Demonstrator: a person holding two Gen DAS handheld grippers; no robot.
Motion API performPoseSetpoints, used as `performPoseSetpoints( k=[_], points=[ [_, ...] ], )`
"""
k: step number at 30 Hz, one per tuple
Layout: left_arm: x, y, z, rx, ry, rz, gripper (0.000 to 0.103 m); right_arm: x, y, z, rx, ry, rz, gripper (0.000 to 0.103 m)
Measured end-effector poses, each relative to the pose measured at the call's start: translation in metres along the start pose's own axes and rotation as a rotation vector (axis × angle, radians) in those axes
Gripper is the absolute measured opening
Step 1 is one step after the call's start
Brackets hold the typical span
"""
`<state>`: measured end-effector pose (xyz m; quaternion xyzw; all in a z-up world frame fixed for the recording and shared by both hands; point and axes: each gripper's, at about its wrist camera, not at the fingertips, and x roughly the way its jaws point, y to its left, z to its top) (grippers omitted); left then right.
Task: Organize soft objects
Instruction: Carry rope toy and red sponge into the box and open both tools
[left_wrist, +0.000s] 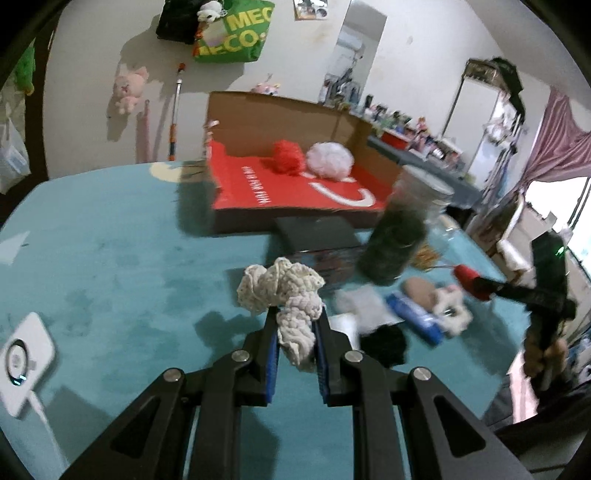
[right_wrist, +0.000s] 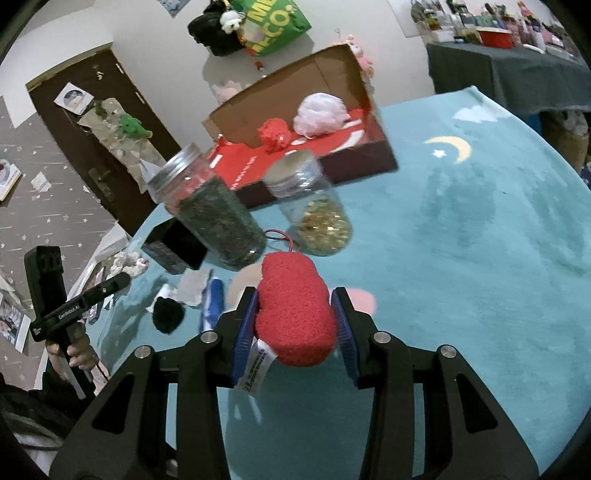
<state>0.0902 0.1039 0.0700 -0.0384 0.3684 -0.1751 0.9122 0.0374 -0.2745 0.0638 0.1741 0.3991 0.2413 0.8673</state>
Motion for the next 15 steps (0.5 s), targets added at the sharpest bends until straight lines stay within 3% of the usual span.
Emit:
performPoseSetpoints(
  k=[8, 15],
  points=[
    [0.019, 0.026, 0.012, 0.084, 0.035, 0.093, 0.018, -0.001, -0.022, 0.017, -0.032, 0.019, -0.096, 0.039],
    [0.038, 0.033, 0.032, 0.208, 0.062, 0.085, 0.018, 0.008, -0.031, 0.045, -0.136, 0.041, -0.184, 0.039]
  ],
)
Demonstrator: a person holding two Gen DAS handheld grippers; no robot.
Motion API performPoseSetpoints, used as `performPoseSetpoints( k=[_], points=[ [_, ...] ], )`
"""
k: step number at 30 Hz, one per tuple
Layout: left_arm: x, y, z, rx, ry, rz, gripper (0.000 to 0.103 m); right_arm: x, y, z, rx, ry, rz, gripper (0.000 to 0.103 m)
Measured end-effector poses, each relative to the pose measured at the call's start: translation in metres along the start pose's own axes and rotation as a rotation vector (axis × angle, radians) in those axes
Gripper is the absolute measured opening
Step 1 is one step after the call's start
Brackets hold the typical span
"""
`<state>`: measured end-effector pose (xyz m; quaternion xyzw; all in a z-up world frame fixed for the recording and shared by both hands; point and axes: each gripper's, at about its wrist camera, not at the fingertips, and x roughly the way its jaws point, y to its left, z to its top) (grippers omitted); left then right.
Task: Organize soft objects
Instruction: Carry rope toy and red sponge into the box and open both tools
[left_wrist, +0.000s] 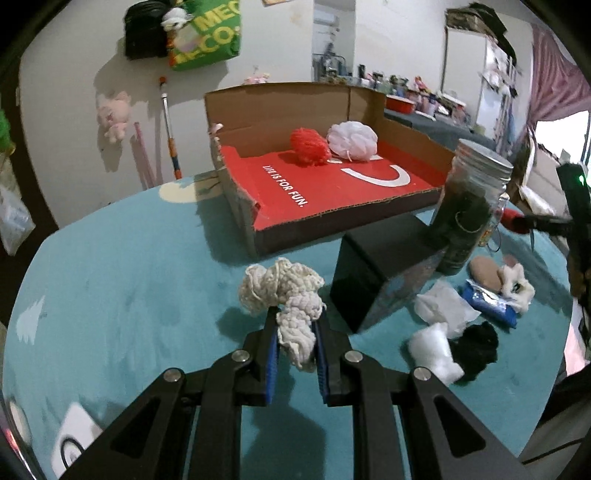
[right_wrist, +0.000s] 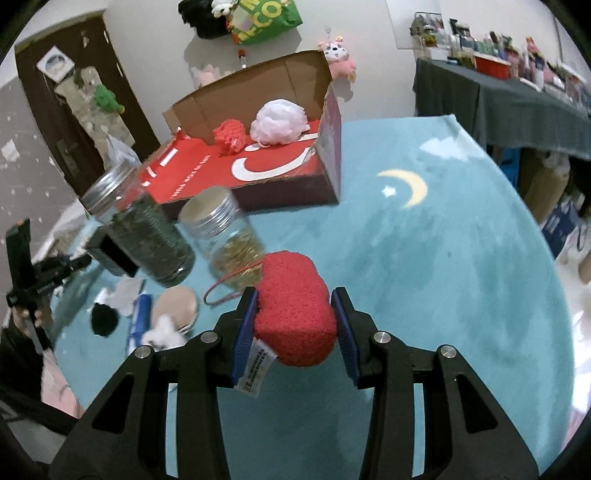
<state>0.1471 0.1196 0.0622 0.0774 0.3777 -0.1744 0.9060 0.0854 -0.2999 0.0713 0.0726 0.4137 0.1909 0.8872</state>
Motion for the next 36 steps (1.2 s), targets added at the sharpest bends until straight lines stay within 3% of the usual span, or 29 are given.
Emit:
performPoseSetpoints(
  k=[7, 11, 18, 29, 36],
  points=[
    [0.007, 0.0, 0.027, 0.074, 0.014, -0.029, 0.018, 0.014, -0.002, 0.03, -0.062, 0.021, -0.02, 0.039],
    [-0.001, -0.001, 0.05, 0.122, -0.022, -0.032, 0.018, 0.014, 0.002, 0.051, -0.086, 0.018, -0.004, 0.039],
    [0.009, -0.005, 0.097, 0.122, -0.051, -0.045, 0.018, 0.007, 0.027, 0.099, -0.179, -0.06, -0.027, 0.039],
    [0.074, -0.007, 0.134, 0.077, 0.064, 0.027, 0.018, 0.053, 0.08, 0.154, -0.316, -0.104, -0.162, 0.039],
    [0.11, -0.004, 0.135, 0.08, 0.164, 0.062, 0.018, 0.116, 0.093, 0.16, -0.424, 0.014, -0.302, 0.039]
  ],
)
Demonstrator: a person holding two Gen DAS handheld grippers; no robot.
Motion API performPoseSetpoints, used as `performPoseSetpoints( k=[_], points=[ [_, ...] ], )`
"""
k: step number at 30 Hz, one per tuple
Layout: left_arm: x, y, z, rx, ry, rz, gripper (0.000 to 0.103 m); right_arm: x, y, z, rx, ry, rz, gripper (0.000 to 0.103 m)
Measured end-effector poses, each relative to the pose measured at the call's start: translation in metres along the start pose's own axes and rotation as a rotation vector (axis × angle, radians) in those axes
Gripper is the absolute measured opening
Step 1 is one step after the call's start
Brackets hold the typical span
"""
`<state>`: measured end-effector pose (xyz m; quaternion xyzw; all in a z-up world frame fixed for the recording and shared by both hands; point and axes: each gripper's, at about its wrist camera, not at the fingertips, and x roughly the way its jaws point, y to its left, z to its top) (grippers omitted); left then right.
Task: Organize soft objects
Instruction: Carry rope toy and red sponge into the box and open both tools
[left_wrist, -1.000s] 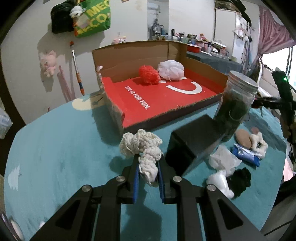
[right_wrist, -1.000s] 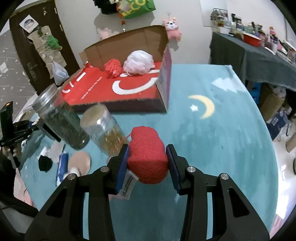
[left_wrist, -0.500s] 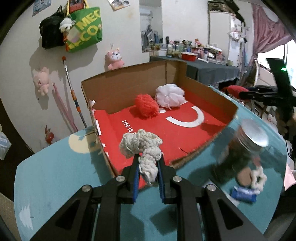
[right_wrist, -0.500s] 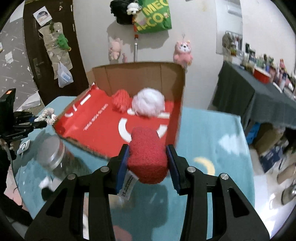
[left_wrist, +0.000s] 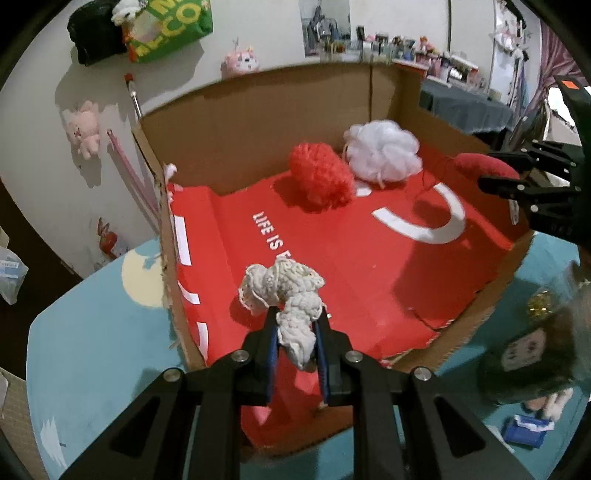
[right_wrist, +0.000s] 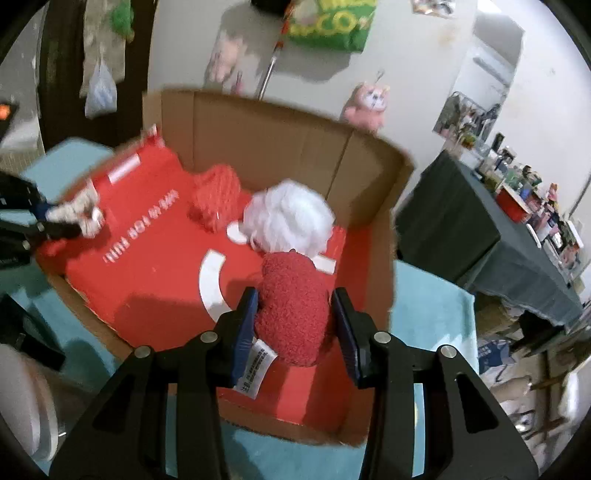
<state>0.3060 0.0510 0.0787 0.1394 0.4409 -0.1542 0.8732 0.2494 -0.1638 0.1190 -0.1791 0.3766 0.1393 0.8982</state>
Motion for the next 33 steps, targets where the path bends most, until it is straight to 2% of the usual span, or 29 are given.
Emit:
performPoseSetpoints(
  k=[3, 12, 24, 30, 33],
  points=[
    [0.012, 0.0, 0.0, 0.001, 0.034, 0.0, 0.018, 0.019, 0.006, -0.002, -0.039, 0.053, -0.017, 0.039],
    [0.026, -0.005, 0.004, 0.013, 0.067, 0.01, 0.02, 0.057, -0.002, -0.009, -0.005, 0.226, 0.048, 0.04],
    [0.032, -0.007, 0.005, 0.025, 0.077, 0.021, 0.022, 0.059, 0.0, -0.01, -0.04, 0.237, 0.017, 0.042],
    [0.03, -0.009, 0.005, 0.02, 0.064, -0.001, 0.03, 0.06, 0.007, -0.013, -0.081, 0.236, -0.006, 0.046],
    [0.025, -0.01, 0.004, 0.019, 0.05, -0.005, 0.036, 0.06, 0.006, -0.013, -0.076, 0.238, 0.002, 0.054]
  ],
)
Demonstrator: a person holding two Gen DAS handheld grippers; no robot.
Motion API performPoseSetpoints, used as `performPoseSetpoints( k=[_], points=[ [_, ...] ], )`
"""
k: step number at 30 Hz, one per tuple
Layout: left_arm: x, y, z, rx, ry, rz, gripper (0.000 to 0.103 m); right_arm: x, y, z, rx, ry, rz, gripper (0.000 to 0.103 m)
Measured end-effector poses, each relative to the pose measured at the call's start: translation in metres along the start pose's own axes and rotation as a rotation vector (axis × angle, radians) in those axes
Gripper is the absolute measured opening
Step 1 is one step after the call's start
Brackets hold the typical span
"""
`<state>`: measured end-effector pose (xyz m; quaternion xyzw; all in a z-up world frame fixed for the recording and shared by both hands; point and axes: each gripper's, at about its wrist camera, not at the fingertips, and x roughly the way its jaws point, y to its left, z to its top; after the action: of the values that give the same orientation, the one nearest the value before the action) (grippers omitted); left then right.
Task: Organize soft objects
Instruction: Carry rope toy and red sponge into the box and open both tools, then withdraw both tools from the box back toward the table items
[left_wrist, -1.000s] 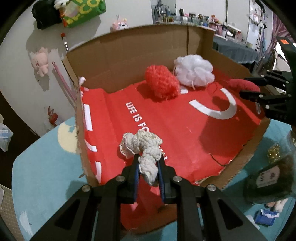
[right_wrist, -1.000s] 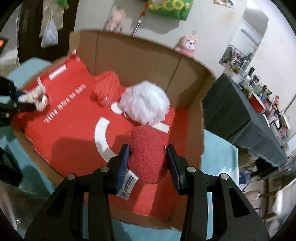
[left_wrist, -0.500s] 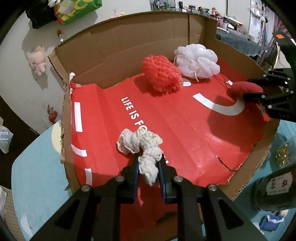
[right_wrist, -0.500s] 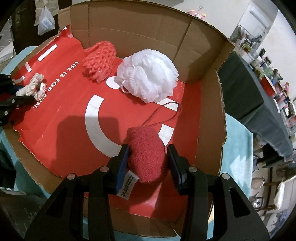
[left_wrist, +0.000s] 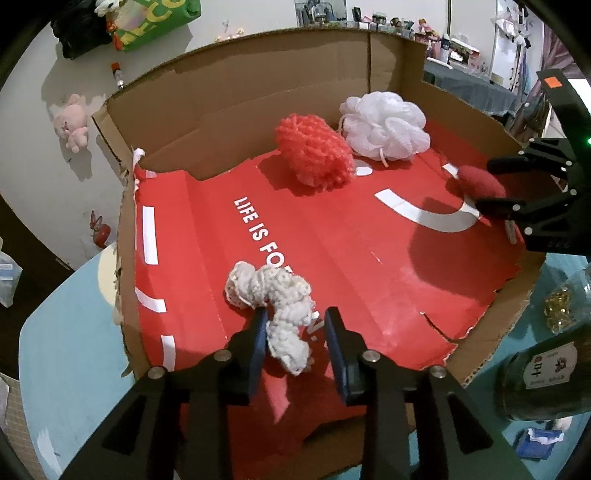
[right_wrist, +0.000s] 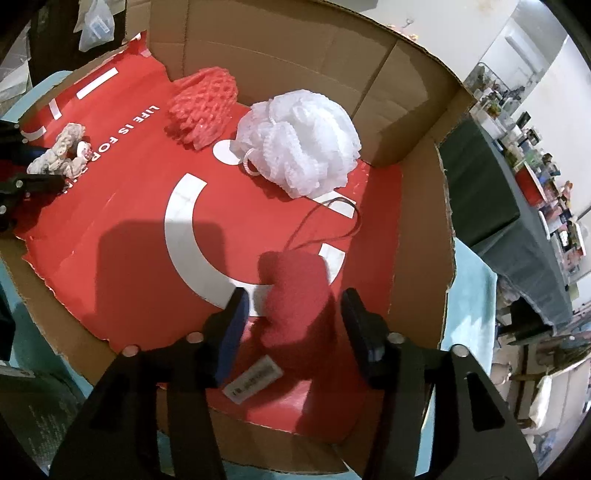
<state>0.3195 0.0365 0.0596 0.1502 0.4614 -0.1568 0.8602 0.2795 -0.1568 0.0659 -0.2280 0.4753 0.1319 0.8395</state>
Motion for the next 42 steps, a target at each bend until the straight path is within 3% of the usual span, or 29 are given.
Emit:
performPoseSetpoints(
  k=[3, 5, 11, 15, 18, 22, 27, 35, 38, 42],
  points=[
    [-0.01, -0.001, -0.001, -0.005, -0.031, -0.006, 0.045, -0.001, -0.003, 0.0, 0.009, -0.002, 0.004, 0.054],
    [-0.019, -0.001, -0.002, -0.014, -0.056, -0.002, 0.058, -0.004, -0.007, 0.0, 0.028, -0.005, 0.013, 0.055],
    [-0.059, -0.002, -0.006, -0.05, -0.155, -0.001, 0.072, -0.032, -0.018, -0.001, 0.083, -0.059, 0.04, 0.064],
    [-0.096, -0.009, -0.013, -0.078, -0.25, 0.004, 0.082, -0.067, -0.02, -0.005, 0.113, -0.123, 0.051, 0.066],
    [-0.125, -0.017, -0.021, -0.094, -0.318, 0.006, 0.091, -0.095, -0.021, -0.012, 0.136, -0.178, 0.066, 0.077],
    [-0.163, -0.03, -0.035, -0.109, -0.414, 0.012, 0.102, -0.137, -0.017, -0.025, 0.157, -0.258, 0.062, 0.078],
    [-0.207, -0.051, -0.057, -0.127, -0.524, 0.018, 0.103, -0.188, -0.008, -0.052, 0.187, -0.361, 0.075, 0.09],
    [-0.246, -0.082, -0.098, -0.169, -0.61, 0.038, 0.103, -0.253, 0.014, -0.107, 0.233, -0.506, 0.063, 0.091],
    [-0.254, -0.093, -0.117, -0.188, -0.636, 0.028, 0.103, -0.268, 0.027, -0.129, 0.237, -0.546, 0.039, 0.097],
    [-0.261, -0.11, -0.139, -0.199, -0.677, 0.048, 0.103, -0.278, 0.043, -0.155, 0.245, -0.579, 0.021, 0.097]
  ],
)
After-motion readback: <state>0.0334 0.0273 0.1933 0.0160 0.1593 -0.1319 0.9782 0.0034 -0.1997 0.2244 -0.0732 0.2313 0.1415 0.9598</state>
